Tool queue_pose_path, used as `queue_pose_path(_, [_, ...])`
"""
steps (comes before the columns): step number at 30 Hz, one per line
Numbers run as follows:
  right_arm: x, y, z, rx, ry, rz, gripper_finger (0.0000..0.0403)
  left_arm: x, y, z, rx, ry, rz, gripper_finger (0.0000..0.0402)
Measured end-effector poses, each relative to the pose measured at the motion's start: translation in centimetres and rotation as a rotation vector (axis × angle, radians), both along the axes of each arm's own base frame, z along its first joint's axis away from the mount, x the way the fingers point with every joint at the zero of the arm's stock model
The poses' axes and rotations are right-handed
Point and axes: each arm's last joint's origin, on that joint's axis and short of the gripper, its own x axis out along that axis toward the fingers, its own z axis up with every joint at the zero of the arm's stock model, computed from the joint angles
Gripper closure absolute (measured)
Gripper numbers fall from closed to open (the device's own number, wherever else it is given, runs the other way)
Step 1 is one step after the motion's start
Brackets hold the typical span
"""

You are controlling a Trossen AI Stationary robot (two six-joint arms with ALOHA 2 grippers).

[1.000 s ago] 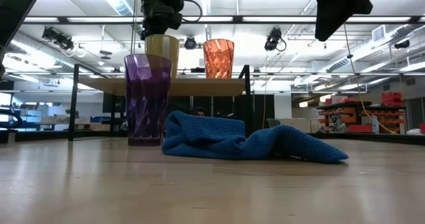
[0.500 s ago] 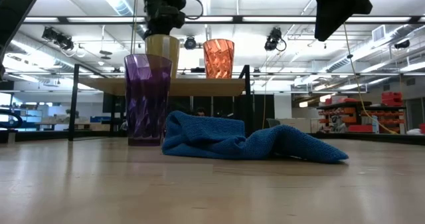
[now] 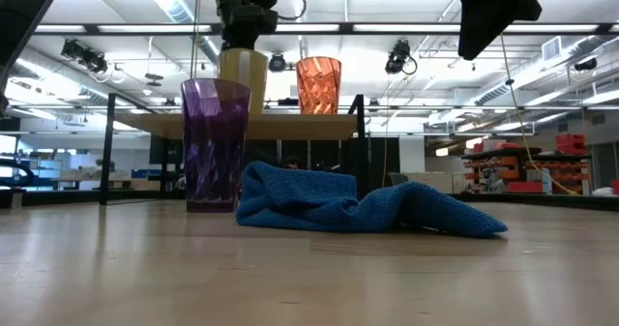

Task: Stack small to large cups/mugs on shelf
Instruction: Put the yellow mug on the shelf

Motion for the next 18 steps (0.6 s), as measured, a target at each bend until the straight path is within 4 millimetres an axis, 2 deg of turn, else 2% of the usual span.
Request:
queue_pose_path(9, [0.0,0.0,0.0,0.0,0.0,0.0,0.0332,1.1,-1.0,0.1,0.071,0.0,-0.172,0.0346])
queue_pose_path(18, [0.0,0.0,0.0,0.0,0.0,0.0,0.0332,1.0,-0.9,0.1,0.088,0.031,-0.129,0.0359])
